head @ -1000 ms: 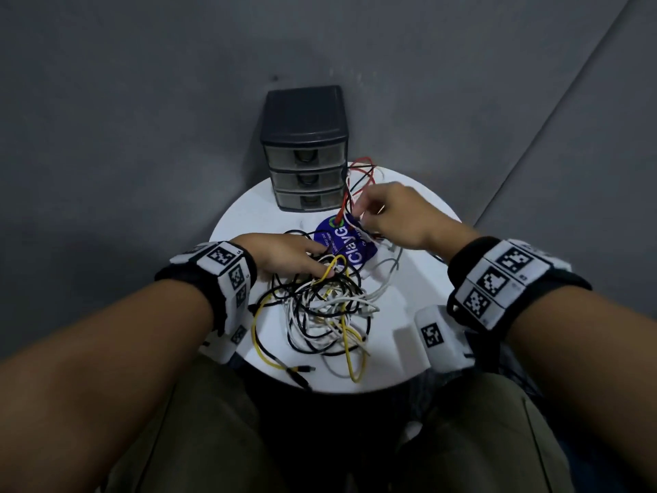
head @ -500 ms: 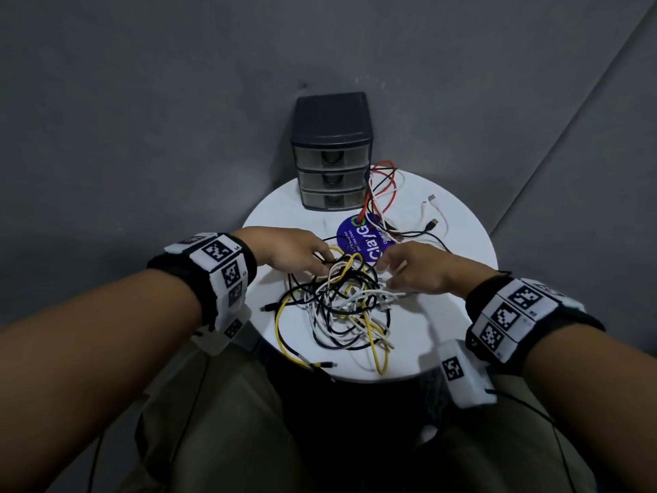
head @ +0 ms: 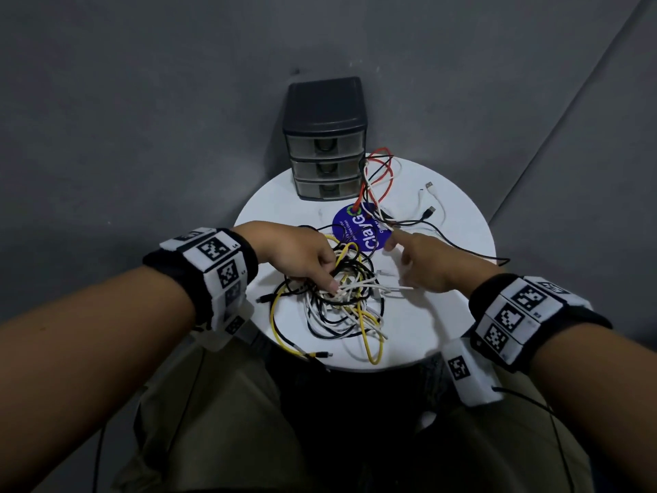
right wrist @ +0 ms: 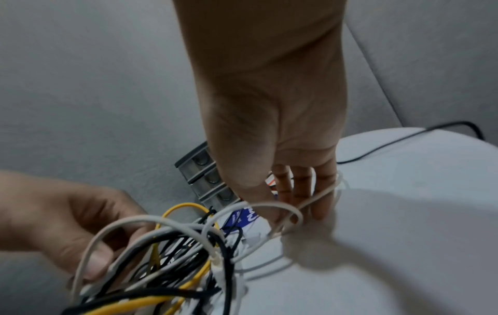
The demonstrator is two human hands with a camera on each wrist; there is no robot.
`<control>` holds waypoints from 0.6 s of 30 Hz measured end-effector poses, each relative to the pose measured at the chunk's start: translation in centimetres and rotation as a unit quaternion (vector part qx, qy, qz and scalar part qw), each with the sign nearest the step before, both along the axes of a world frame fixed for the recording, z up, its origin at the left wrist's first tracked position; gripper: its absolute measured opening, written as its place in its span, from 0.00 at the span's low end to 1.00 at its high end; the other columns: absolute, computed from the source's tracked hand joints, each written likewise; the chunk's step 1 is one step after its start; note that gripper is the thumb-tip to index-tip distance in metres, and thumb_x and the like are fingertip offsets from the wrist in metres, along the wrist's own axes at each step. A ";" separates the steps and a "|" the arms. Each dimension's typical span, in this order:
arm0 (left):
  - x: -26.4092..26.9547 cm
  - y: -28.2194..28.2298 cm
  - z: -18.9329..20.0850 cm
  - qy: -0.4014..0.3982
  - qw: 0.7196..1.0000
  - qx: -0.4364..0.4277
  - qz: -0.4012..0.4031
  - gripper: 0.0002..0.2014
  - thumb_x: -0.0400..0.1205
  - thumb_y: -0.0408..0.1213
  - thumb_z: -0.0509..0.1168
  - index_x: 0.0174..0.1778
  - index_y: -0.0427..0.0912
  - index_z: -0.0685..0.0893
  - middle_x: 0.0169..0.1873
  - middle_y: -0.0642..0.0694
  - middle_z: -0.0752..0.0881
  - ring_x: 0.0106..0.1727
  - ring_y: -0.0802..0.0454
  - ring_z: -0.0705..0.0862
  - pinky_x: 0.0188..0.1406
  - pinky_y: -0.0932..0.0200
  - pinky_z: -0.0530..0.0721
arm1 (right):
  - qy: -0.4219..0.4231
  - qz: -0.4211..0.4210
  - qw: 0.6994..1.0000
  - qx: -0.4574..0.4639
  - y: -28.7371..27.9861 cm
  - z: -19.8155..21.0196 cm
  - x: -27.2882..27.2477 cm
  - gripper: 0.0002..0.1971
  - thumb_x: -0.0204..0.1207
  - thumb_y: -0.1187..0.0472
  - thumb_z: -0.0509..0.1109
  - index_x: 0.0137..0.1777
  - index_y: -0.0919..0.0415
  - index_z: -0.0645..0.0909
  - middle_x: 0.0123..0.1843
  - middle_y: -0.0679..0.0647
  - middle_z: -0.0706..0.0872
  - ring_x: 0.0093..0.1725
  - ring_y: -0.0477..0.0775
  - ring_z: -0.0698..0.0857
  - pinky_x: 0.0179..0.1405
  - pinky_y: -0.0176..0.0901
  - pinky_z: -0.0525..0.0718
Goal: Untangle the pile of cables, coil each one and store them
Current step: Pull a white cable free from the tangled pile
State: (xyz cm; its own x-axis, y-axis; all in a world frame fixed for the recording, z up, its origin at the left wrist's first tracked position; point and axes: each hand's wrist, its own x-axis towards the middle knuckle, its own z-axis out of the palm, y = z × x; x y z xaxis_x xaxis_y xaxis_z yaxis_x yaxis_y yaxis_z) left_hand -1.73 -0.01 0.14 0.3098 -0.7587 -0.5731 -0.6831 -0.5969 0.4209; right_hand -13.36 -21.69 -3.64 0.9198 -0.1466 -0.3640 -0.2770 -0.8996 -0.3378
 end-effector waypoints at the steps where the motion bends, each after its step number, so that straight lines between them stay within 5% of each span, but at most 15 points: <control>1: 0.1 0.1 0.2 0.003 1.000 -0.003 -0.003 0.19 0.84 0.50 0.72 0.33 0.44 0.76 0.27 0.51 0.75 0.30 0.54 0.71 0.37 0.56 0.72 | -0.001 -0.008 1.000 0.013 -0.2 -0.2 -0.1 0.31 0.73 0.68 0.79 0.73 0.51 0.73 0.60 0.56 0.83 0.54 0.57 0.81 0.52 0.46 0.80; 9: 0.2 0.2 0.8 0.012 0.999 -0.043 0.002 0.17 0.86 0.42 0.70 0.33 0.43 0.78 0.28 0.52 0.81 0.31 0.57 0.78 0.40 0.55 0.76 | -0.011 -0.001 1.000 0.011 -0.4 -0.5 -0.5 0.17 0.75 0.61 0.79 0.60 0.53 0.79 0.49 0.52 0.86 0.49 0.55 0.82 0.49 0.47 0.82; 13: 0.5 0.1 1.4 0.057 0.993 -0.062 0.079 0.11 0.89 0.35 0.63 0.41 0.37 0.81 0.33 0.43 0.90 0.33 0.50 0.87 0.35 0.62 0.81 | -0.012 0.010 1.000 0.006 -0.6 0.1 -0.5 0.07 0.76 0.62 0.76 0.51 0.53 0.84 0.50 0.49 0.87 0.51 0.53 0.84 0.45 0.44 0.80; 18: 0.2 -0.6 2.5 -0.090 0.984 -0.132 0.079 0.06 0.87 0.42 0.67 0.47 0.45 0.86 0.23 0.67 0.82 0.26 0.71 0.78 0.29 0.75 0.71 | -0.034 0.014 0.999 0.019 -1.1 0.6 -0.9 0.07 0.74 0.57 0.79 0.48 0.50 0.83 0.49 0.47 0.87 0.50 0.51 0.84 0.45 0.45 0.79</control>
State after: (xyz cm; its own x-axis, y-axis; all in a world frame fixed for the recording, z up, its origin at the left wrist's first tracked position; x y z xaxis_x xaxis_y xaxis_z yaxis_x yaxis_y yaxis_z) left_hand -1.56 -0.58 2.60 0.5146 -0.8077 -0.2879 -0.6684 -0.5881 0.4554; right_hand -14.21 -22.76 -3.02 0.9459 -0.1078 -0.3059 -0.2276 -0.8925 -0.3894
